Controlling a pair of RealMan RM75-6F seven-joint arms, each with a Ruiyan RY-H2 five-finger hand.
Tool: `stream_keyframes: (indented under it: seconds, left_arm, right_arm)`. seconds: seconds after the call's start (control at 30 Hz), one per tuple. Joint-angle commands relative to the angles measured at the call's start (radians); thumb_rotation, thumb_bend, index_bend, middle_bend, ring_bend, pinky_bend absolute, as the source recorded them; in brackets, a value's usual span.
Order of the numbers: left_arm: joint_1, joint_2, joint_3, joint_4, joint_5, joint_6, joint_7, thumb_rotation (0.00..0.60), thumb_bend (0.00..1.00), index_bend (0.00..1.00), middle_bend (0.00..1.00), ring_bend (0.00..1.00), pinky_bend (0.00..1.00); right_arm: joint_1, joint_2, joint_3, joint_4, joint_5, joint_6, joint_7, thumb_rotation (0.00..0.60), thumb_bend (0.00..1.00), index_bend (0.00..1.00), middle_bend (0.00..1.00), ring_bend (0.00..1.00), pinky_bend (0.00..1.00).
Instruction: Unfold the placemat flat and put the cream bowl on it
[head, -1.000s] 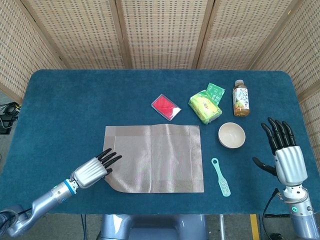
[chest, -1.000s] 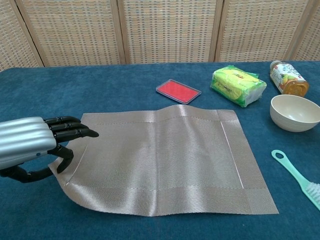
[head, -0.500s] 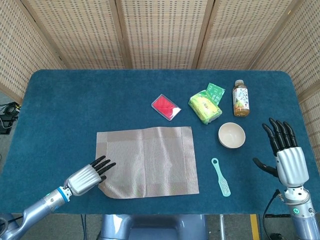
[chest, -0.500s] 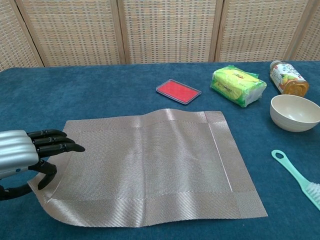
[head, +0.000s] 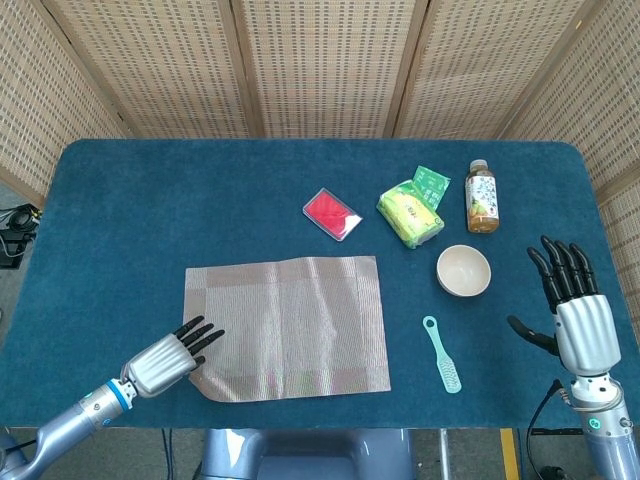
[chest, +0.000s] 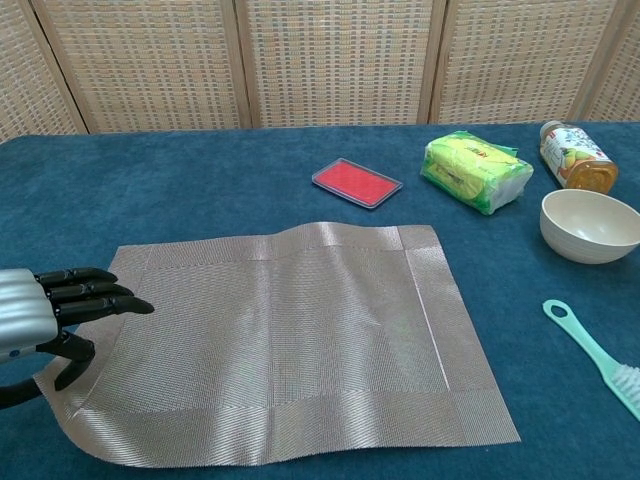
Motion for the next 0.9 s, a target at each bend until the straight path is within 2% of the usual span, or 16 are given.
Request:
stream_keyframes:
  seconds: [0.03,0.07,0.13,0.2,0.3,0.47,0.6,0.7,0.9]
  left_arm:
    - [0.003,0.003,-0.005,-0.001,0.001,-0.006,0.01,0.6,0.43,0.65,0.0,0.0,0.0]
    - [0.003,0.006,-0.006,-0.005,0.001,-0.007,0.002,0.6,0.34,0.55,0.0,0.0,0.0]
    - [-0.003,0.019,-0.001,-0.015,0.014,-0.007,-0.037,0.6,0.05,0.15,0.0,0.0,0.0]
    - [-0.012,0.035,0.008,-0.029,0.032,0.003,-0.107,0.6,0.0,0.01,0.0,0.0,0.0]
    - [-0.02,0.08,0.008,-0.046,0.065,0.064,-0.215,0.6,0.0,0.0,0.0,0.0,0.0]
    - [0.009,0.138,-0.053,-0.091,0.032,0.162,-0.196,0.6,0.0,0.0,0.0,0.0,0.0]
    - [0.062,0.182,-0.163,-0.203,-0.16,0.207,-0.113,0.6,0.0,0.0,0.0,0.0,0.0]
    - [0.096,0.188,-0.242,-0.292,-0.315,0.235,-0.029,0.6,0.0,0.0,0.0,0.0,0.0]
    - [0.135,0.163,-0.329,-0.353,-0.449,0.31,0.074,0.6,0.0,0.0,0.0,0.0,0.0]
  right_arm:
    - [0.0,0.0,0.0,-0.001,-0.001,-0.001,-0.001,0.6,0.0,0.02,0.0,0.0,0.0]
    - [0.0,0.001,0.0,-0.002,0.0,-0.001,-0.001,0.6,0.0,0.02,0.0,0.0,0.0]
    - [-0.001,0.001,0.0,-0.002,0.001,-0.002,-0.001,0.6,0.0,0.02,0.0,0.0,0.0]
    - [-0.001,0.002,0.0,-0.002,0.003,-0.004,-0.001,0.6,0.0,0.02,0.0,0.0,0.0]
    - [-0.001,0.004,0.0,-0.004,0.015,-0.016,-0.004,0.6,0.0,0.02,0.0,0.0,0.0]
    - [0.003,0.009,-0.003,-0.011,0.041,-0.054,-0.015,0.6,0.0,0.02,0.0,0.0,0.0]
    - [0.014,0.0,-0.001,-0.004,0.079,-0.103,-0.038,0.6,0.0,0.02,0.0,0.0,0.0]
    - [0.028,-0.008,-0.007,-0.001,0.129,-0.18,-0.053,0.6,0.0,0.05,0.0,0.0,0.0]
    - [0.072,-0.013,-0.012,0.001,0.192,-0.316,-0.076,0.6,0.0,0.06,0.0,0.0,0.0]
